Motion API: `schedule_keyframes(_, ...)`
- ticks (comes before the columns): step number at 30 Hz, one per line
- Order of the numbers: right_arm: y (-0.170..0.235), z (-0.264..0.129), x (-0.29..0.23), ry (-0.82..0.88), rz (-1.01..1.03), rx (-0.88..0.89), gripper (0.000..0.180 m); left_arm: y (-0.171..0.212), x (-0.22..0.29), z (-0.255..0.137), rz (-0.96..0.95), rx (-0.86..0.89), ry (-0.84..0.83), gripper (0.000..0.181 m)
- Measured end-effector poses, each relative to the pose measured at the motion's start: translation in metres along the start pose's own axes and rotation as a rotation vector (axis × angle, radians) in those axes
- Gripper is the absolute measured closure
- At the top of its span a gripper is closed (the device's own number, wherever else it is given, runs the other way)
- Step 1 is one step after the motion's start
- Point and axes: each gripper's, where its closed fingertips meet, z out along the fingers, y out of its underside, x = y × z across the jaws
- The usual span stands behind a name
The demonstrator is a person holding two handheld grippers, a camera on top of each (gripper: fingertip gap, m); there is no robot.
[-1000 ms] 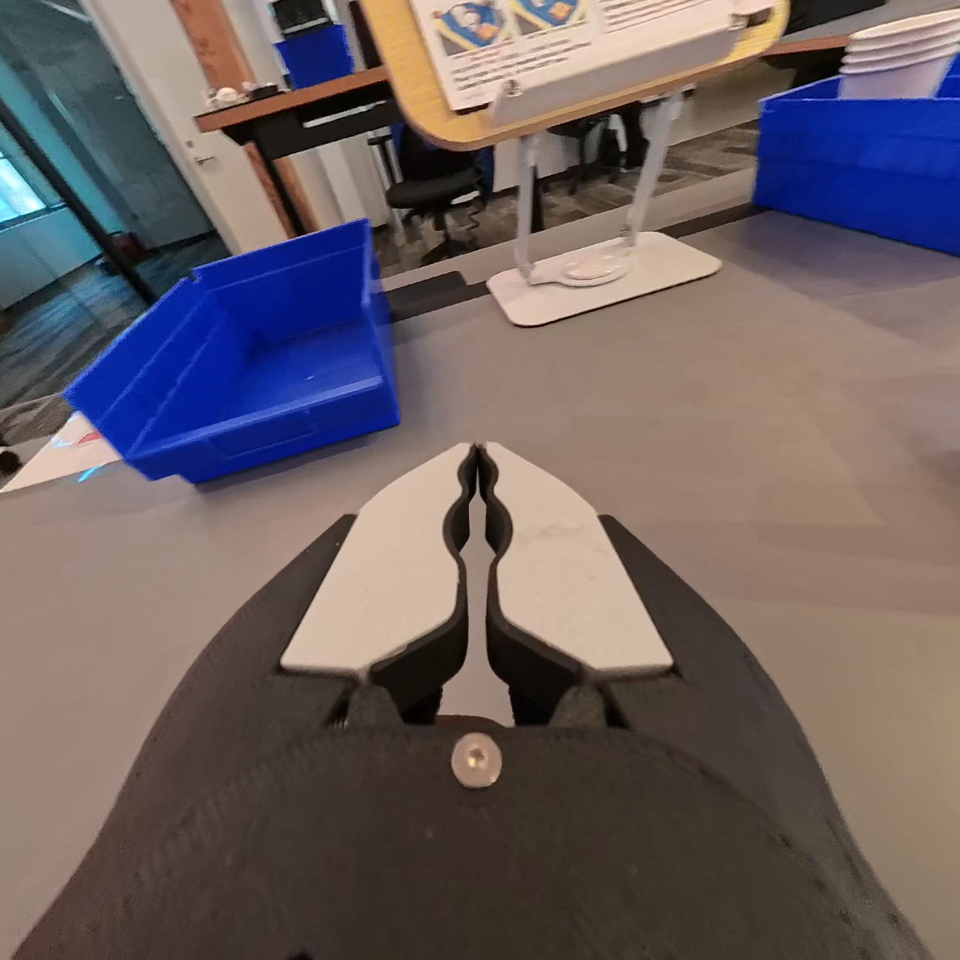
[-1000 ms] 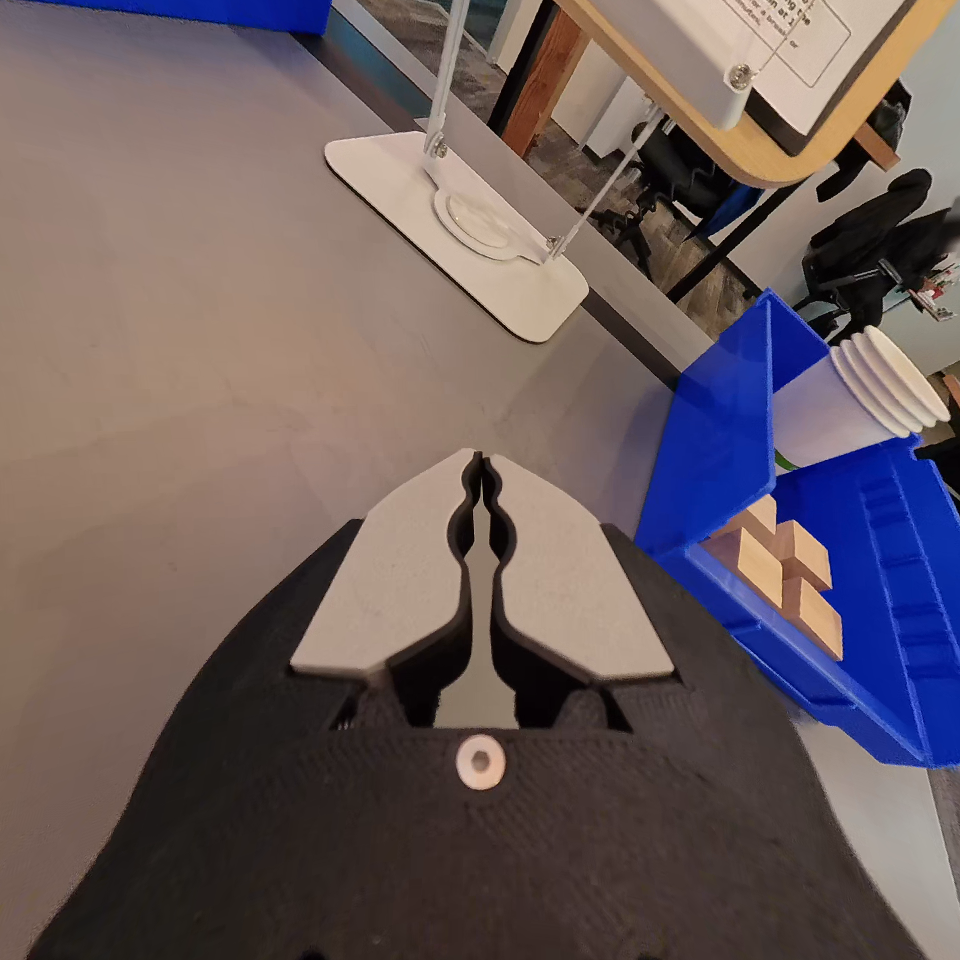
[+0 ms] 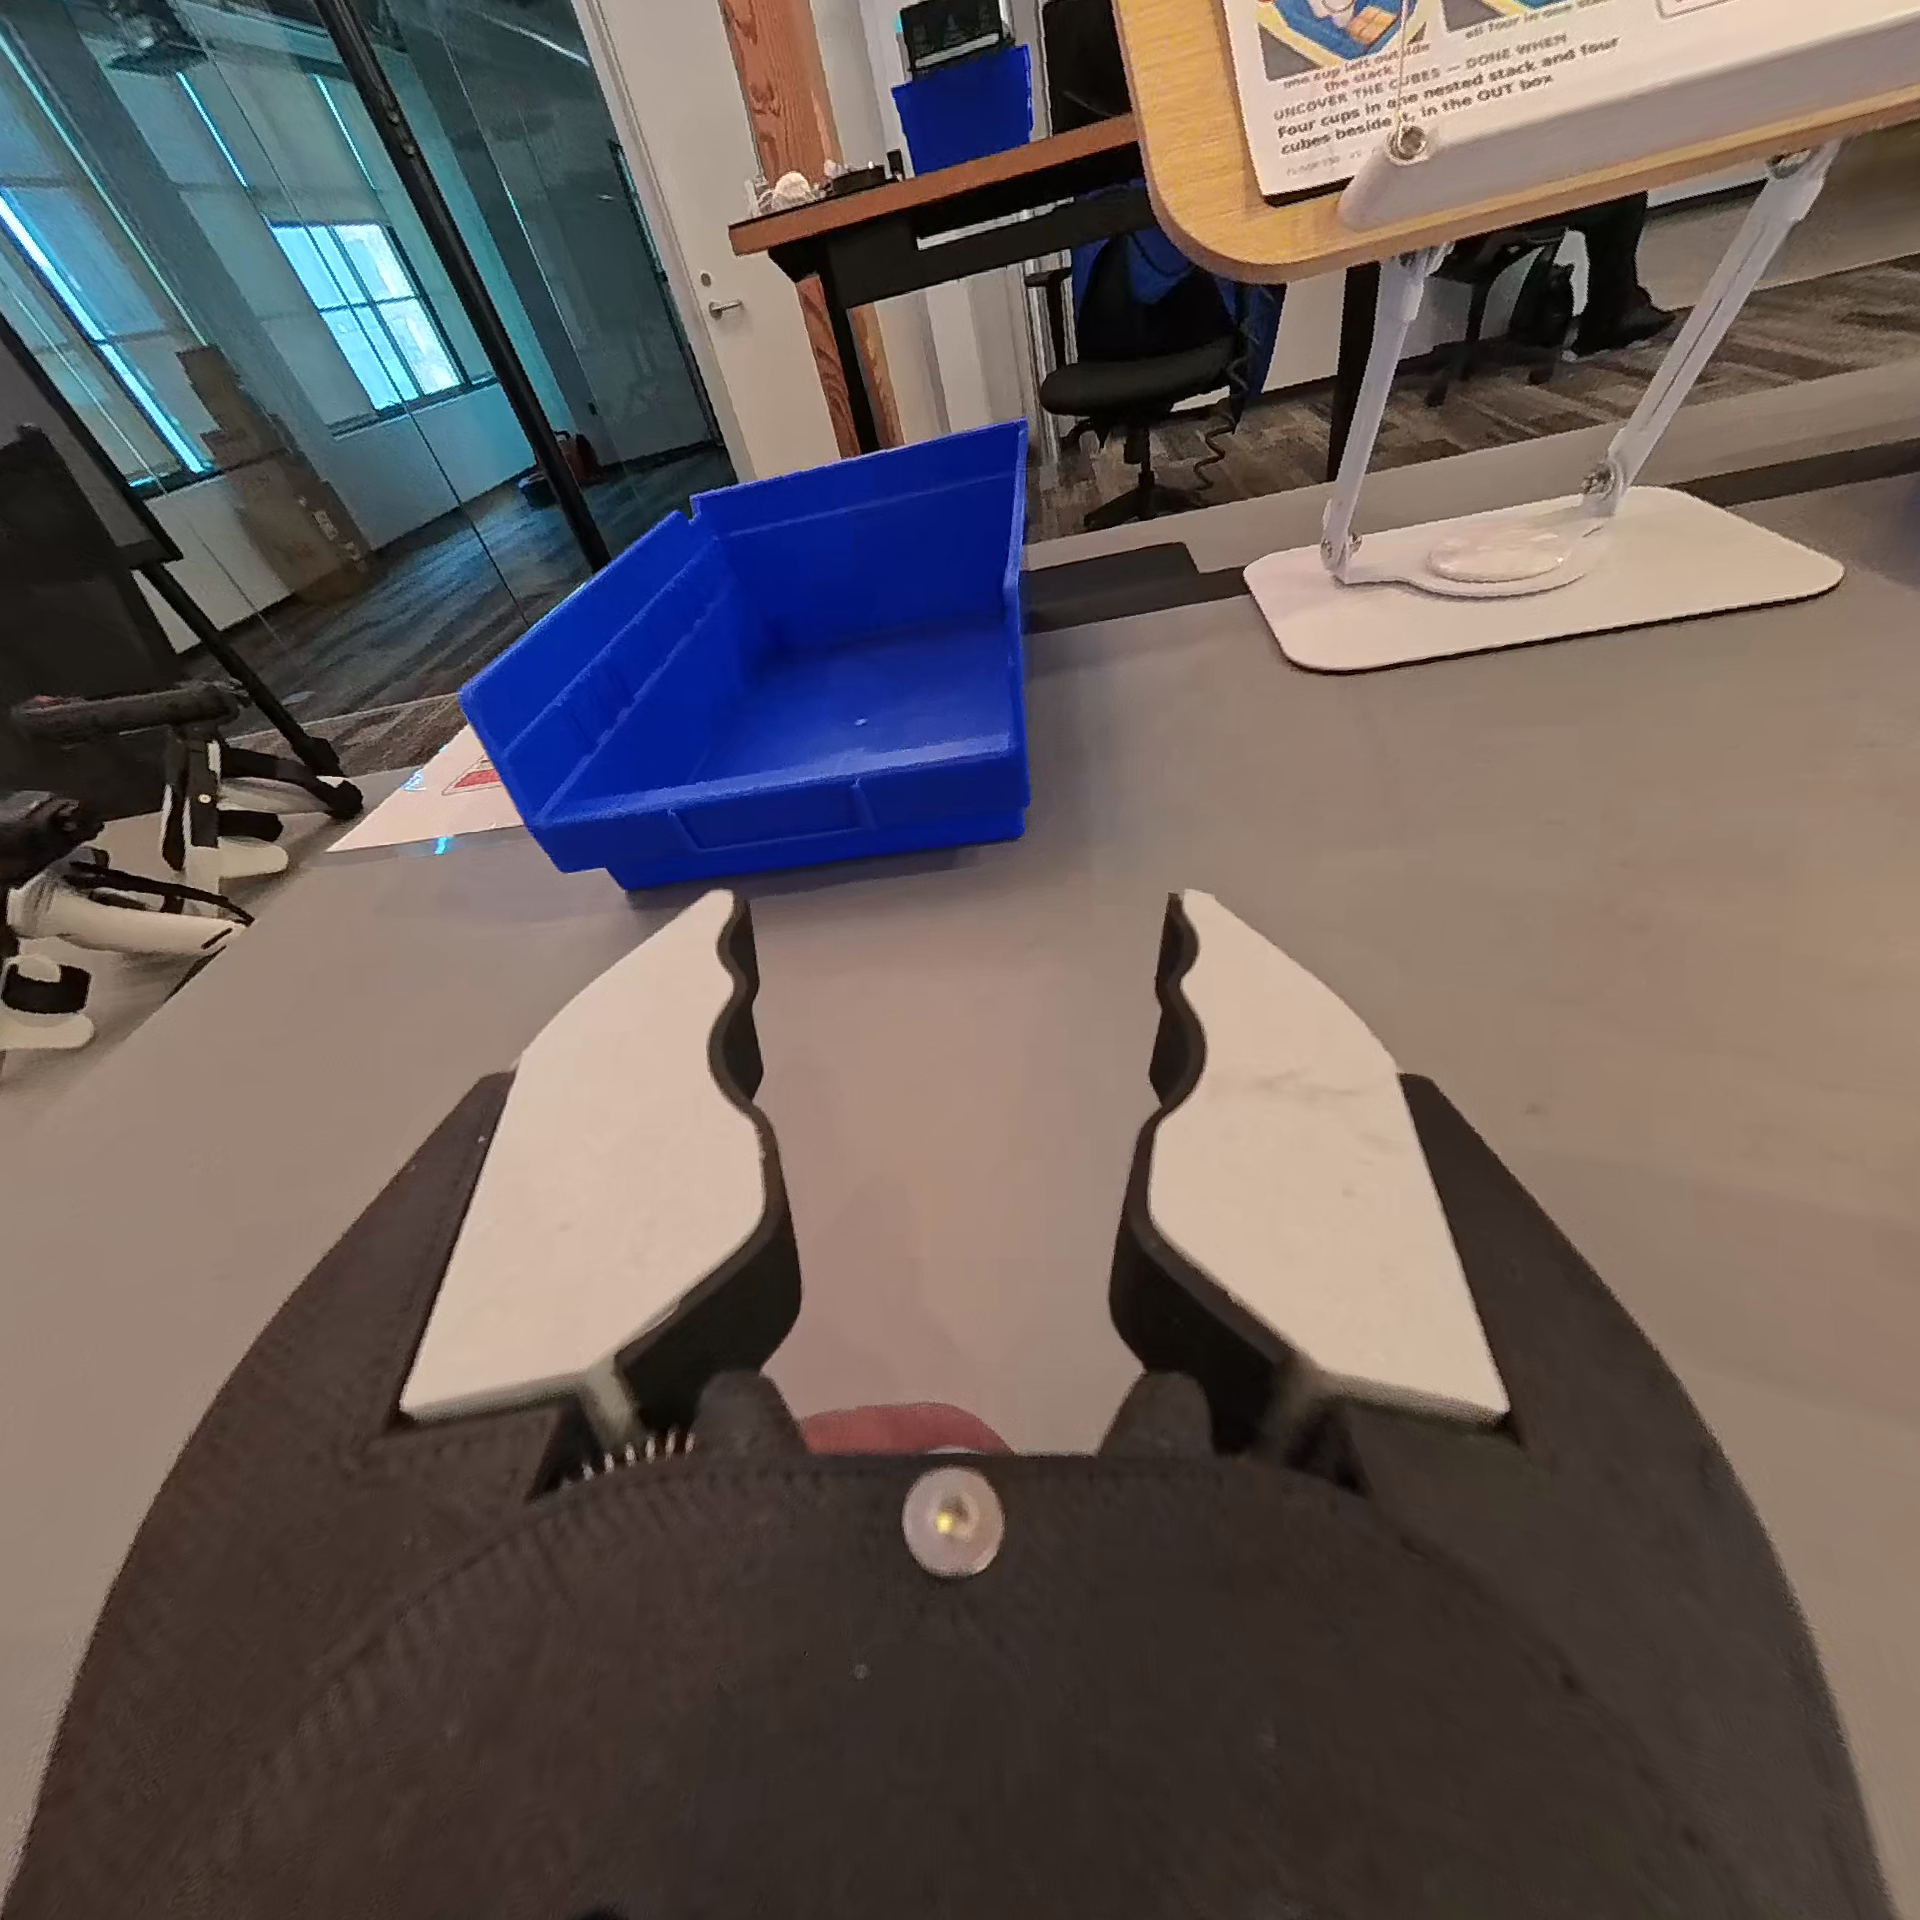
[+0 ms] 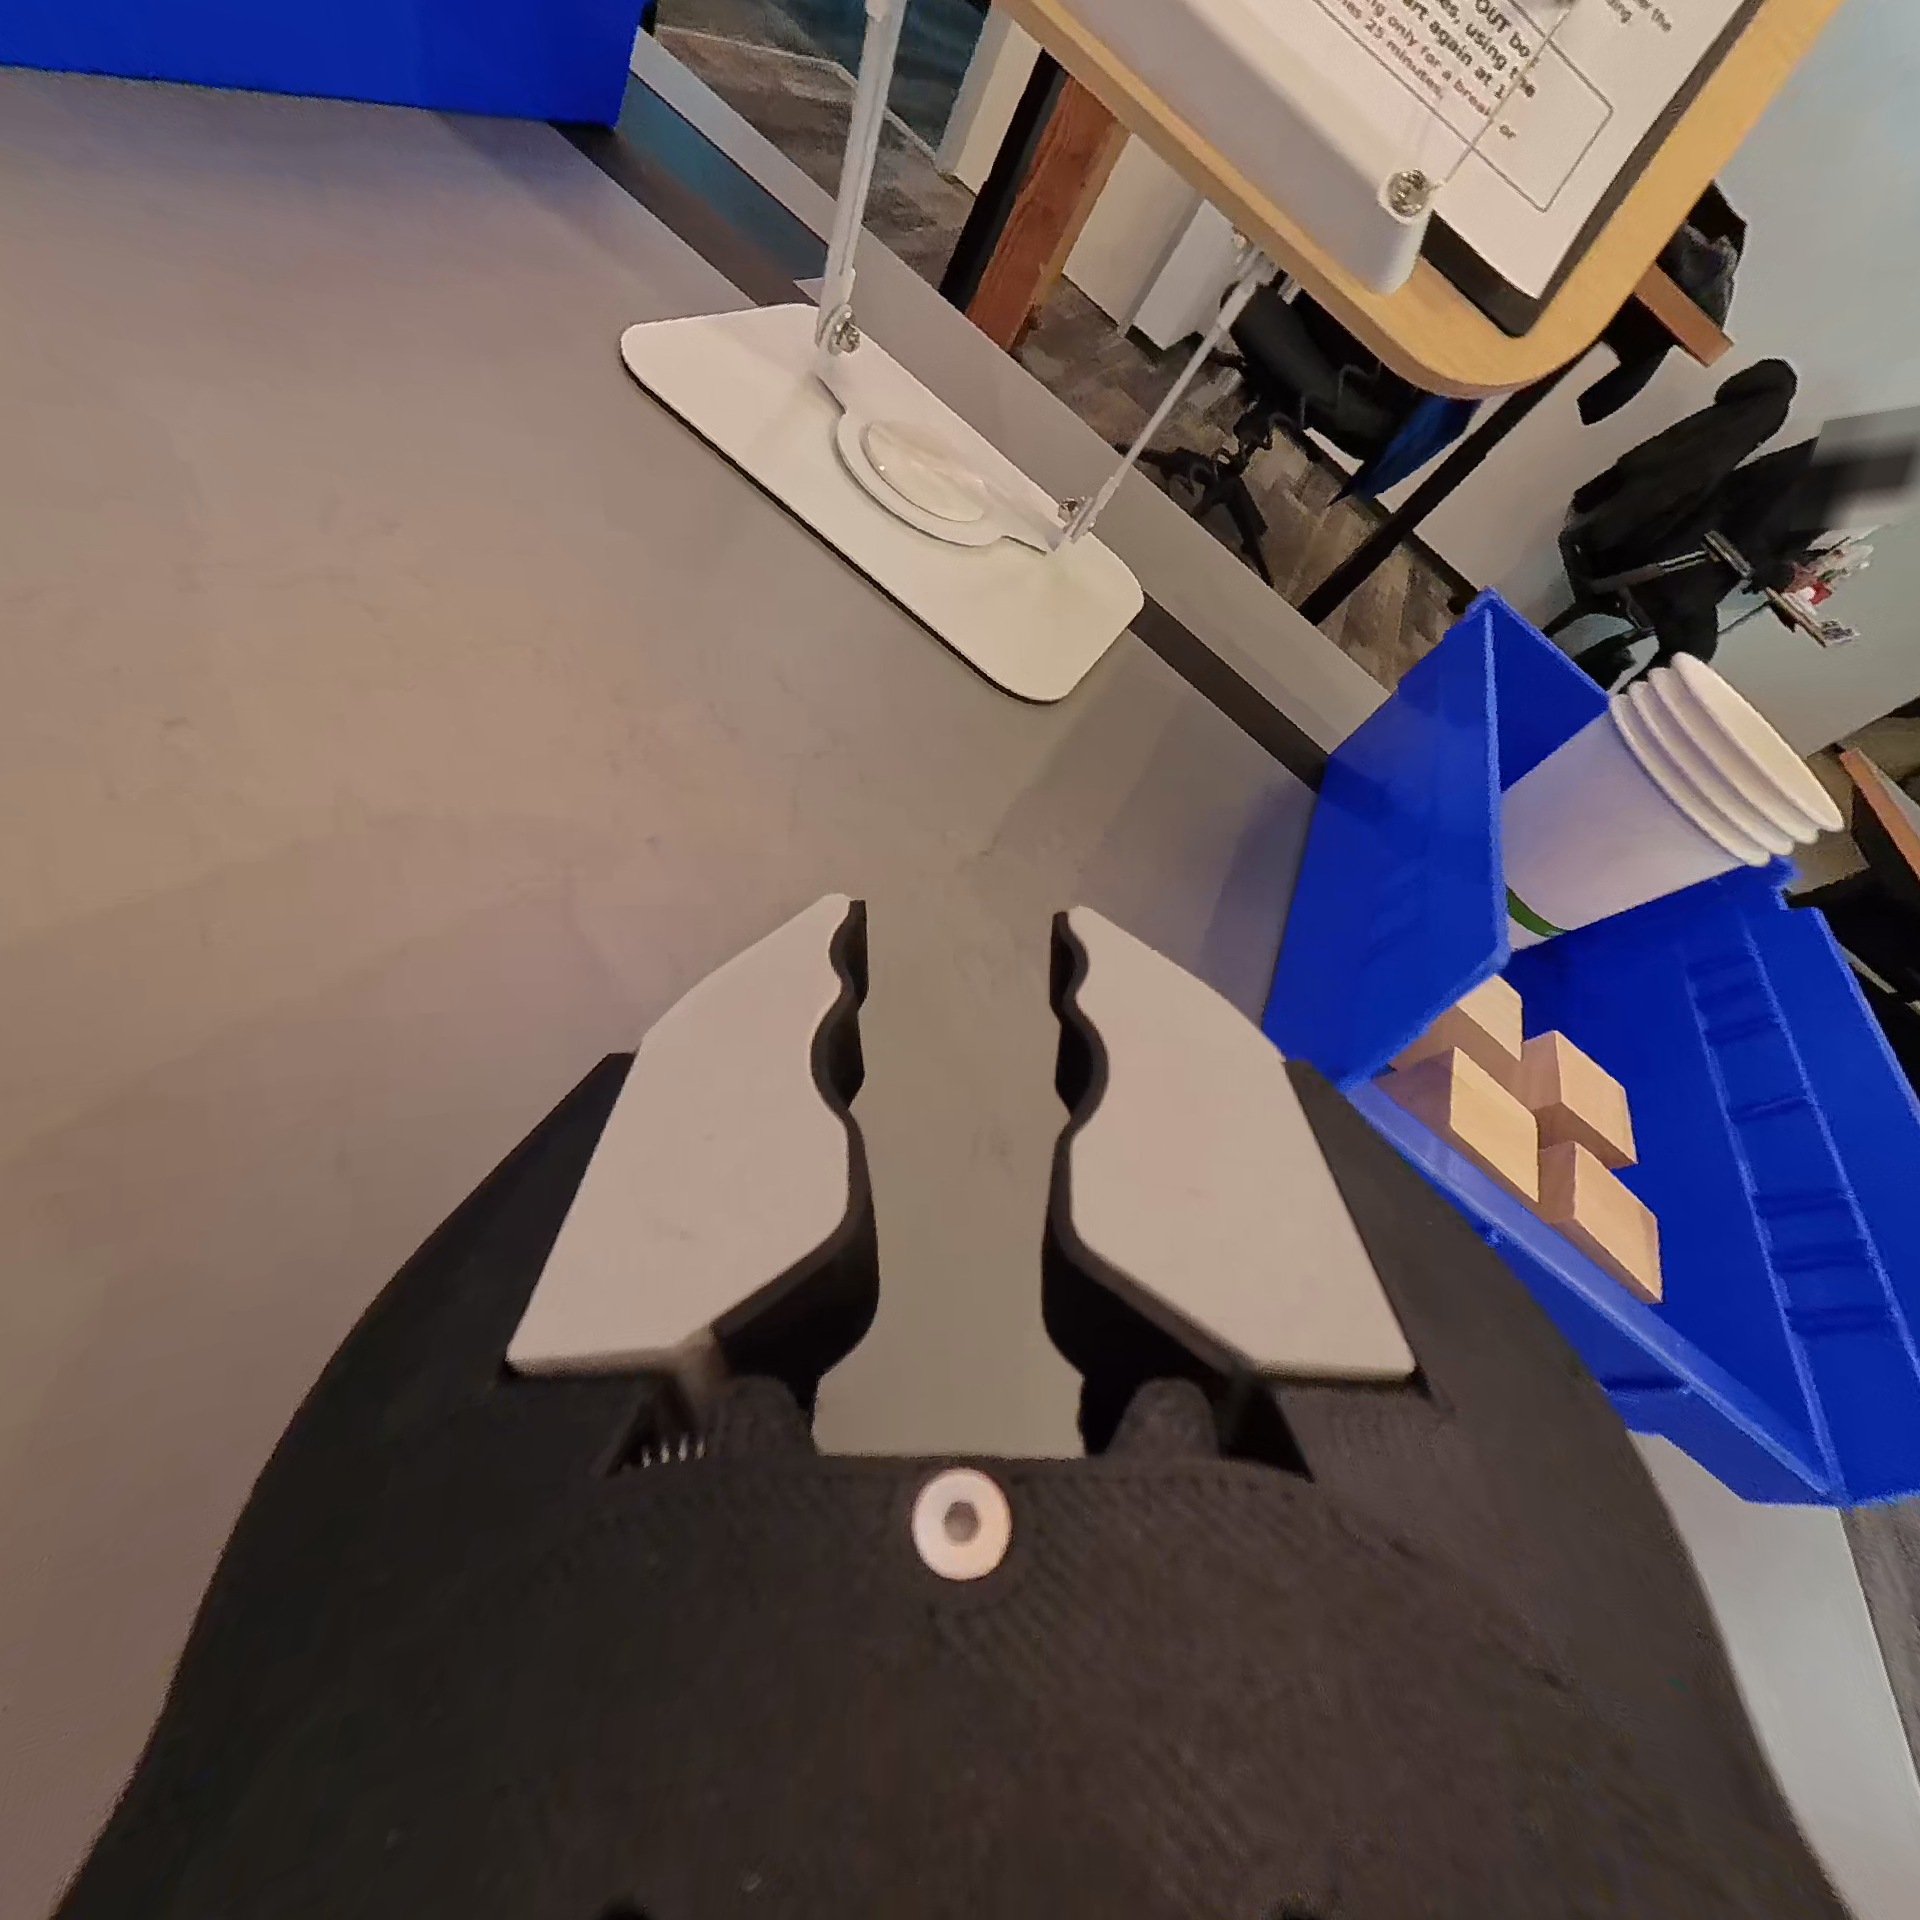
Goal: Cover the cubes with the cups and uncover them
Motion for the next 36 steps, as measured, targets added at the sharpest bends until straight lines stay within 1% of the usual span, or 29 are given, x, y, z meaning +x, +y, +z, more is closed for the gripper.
schedule_keyframes(4,0.007,-0.006,0.011,0.033,0.026,-0.001,0.133,-0.002,0.012,0.006,0.005,0.012,0.027,0.094)
schedule_keyframes(10,0.01,-0.01,0.018,0.052,0.073,0.007,0.106,-0.006,0.028,0.008,0.041,0.03,0.067,0.079)
schedule_keyframes(15,0.016,-0.013,0.017,0.032,0.099,0.002,0.093,-0.005,0.041,0.013,0.043,0.022,0.127,0.065)
schedule_keyframes(17,0.019,-0.015,0.015,0.005,0.129,0.0,0.092,-0.002,0.048,0.015,0.042,0.003,0.158,0.061)
schedule_keyframes(20,0.026,-0.015,0.011,-0.045,0.175,-0.014,0.089,0.0,0.061,0.016,0.048,-0.016,0.21,0.061)
schedule_keyframes(23,0.036,-0.015,0.005,-0.102,0.211,-0.056,0.088,0.008,0.075,0.018,0.072,-0.08,0.263,0.058)
schedule_keyframes(24,0.04,-0.015,0.001,-0.132,0.218,-0.072,0.09,0.01,0.079,0.019,0.081,-0.096,0.28,0.058)
schedule_keyframes(26,0.049,-0.013,-0.006,-0.171,0.235,-0.113,0.087,0.016,0.089,0.019,0.101,-0.138,0.332,0.06)
schedule_keyframes(30,0.062,-0.011,-0.017,-0.229,0.243,-0.177,0.088,0.027,0.095,0.022,0.14,-0.213,0.355,0.062)
schedule_keyframes(31,0.064,-0.011,-0.02,-0.252,0.244,-0.198,0.091,0.033,0.099,0.022,0.16,-0.245,0.381,0.069)
schedule_keyframes(32,0.069,-0.011,-0.025,-0.276,0.234,-0.232,0.094,0.039,0.102,0.022,0.176,-0.286,0.394,0.069)
schedule_keyframes(34,0.074,-0.01,-0.033,-0.314,0.209,-0.279,0.098,0.049,0.104,0.023,0.2,-0.352,0.402,0.065)
schedule_keyframes(36,0.073,-0.01,-0.033,-0.312,0.204,-0.272,0.099,0.065,0.108,0.023,0.235,-0.454,0.431,0.061)
